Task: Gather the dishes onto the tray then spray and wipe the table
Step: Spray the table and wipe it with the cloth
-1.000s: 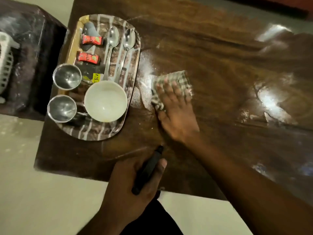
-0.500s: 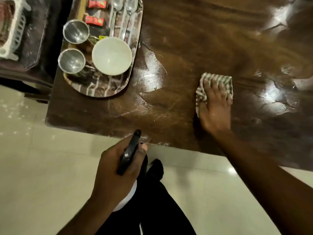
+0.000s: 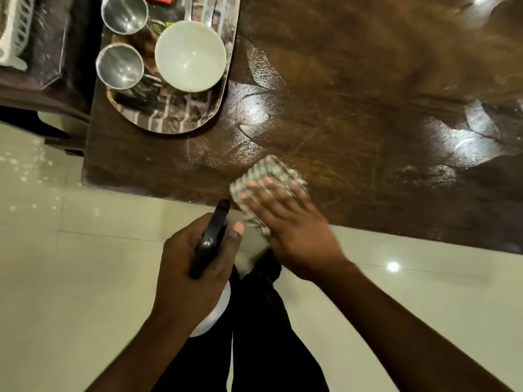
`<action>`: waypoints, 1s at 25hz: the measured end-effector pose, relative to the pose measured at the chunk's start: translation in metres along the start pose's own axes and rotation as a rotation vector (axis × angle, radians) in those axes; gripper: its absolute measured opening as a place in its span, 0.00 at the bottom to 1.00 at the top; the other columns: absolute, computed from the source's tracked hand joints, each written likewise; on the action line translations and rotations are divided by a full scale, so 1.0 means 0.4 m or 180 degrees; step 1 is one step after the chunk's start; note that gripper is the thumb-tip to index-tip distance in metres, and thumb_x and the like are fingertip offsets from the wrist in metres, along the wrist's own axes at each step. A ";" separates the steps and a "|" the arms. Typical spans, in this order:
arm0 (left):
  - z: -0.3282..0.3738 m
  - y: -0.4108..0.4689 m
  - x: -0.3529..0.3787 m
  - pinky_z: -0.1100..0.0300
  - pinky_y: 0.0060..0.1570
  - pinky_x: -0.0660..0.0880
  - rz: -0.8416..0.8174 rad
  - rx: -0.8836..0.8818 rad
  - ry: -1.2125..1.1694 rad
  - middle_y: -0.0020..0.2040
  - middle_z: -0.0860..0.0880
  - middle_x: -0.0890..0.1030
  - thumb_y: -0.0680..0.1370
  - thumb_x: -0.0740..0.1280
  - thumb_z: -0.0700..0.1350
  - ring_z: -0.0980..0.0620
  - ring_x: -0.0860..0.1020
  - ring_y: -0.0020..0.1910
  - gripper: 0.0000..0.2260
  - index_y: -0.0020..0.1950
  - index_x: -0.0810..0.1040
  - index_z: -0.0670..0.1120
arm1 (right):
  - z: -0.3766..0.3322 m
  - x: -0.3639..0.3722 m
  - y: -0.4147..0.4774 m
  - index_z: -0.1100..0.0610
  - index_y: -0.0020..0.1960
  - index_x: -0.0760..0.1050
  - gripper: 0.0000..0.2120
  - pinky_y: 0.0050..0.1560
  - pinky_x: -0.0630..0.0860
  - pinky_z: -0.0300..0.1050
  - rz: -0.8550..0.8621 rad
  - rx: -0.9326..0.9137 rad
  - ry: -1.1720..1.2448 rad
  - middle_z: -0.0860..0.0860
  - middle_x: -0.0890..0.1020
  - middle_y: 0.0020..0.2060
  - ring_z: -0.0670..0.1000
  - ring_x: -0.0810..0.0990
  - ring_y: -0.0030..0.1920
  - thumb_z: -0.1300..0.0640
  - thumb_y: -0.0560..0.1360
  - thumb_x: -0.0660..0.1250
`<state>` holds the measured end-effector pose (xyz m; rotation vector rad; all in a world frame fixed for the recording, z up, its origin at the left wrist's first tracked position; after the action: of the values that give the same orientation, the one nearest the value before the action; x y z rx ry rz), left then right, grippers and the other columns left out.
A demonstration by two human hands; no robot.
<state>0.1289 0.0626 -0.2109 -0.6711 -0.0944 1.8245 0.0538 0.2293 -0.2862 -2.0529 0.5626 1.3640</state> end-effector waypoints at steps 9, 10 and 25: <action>-0.035 -0.014 0.002 0.46 0.32 0.75 -0.0323 -0.0288 -0.0088 0.26 0.39 0.72 0.78 0.72 0.59 0.38 0.74 0.26 0.26 0.33 0.72 0.39 | 0.026 0.028 -0.147 0.50 0.88 0.55 0.34 0.86 0.44 0.62 0.0913 0.2571 0.0906 0.50 0.54 0.88 0.54 0.47 0.88 0.49 0.83 0.55; -0.039 -0.020 0.006 0.48 0.32 0.74 -0.0446 -0.0337 -0.0119 0.27 0.38 0.72 0.79 0.73 0.59 0.37 0.73 0.27 0.26 0.34 0.73 0.38 | -0.019 0.036 -0.106 0.50 0.88 0.55 0.34 0.86 0.44 0.61 0.0826 0.2448 0.0942 0.51 0.54 0.88 0.54 0.47 0.88 0.48 0.82 0.55; -0.017 -0.080 -0.004 0.50 0.33 0.67 -0.0905 -0.0243 -0.0403 0.28 0.41 0.66 0.76 0.70 0.64 0.42 0.68 0.28 0.25 0.36 0.72 0.44 | 0.202 -0.001 -0.332 0.53 0.87 0.56 0.31 0.83 0.52 0.67 0.1005 0.2997 0.0750 0.54 0.58 0.87 0.58 0.51 0.87 0.50 0.84 0.52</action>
<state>0.1596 0.0711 -0.2038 -0.5635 -0.3287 1.5933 0.0846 0.3813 -0.2758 -1.3610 1.3671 0.7498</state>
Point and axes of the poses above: each hand's wrist, its own y-axis towards the middle knuckle, its own x-axis out of the palm, z = x × y, the point moved 6 cm from there along y, towards the middle knuckle
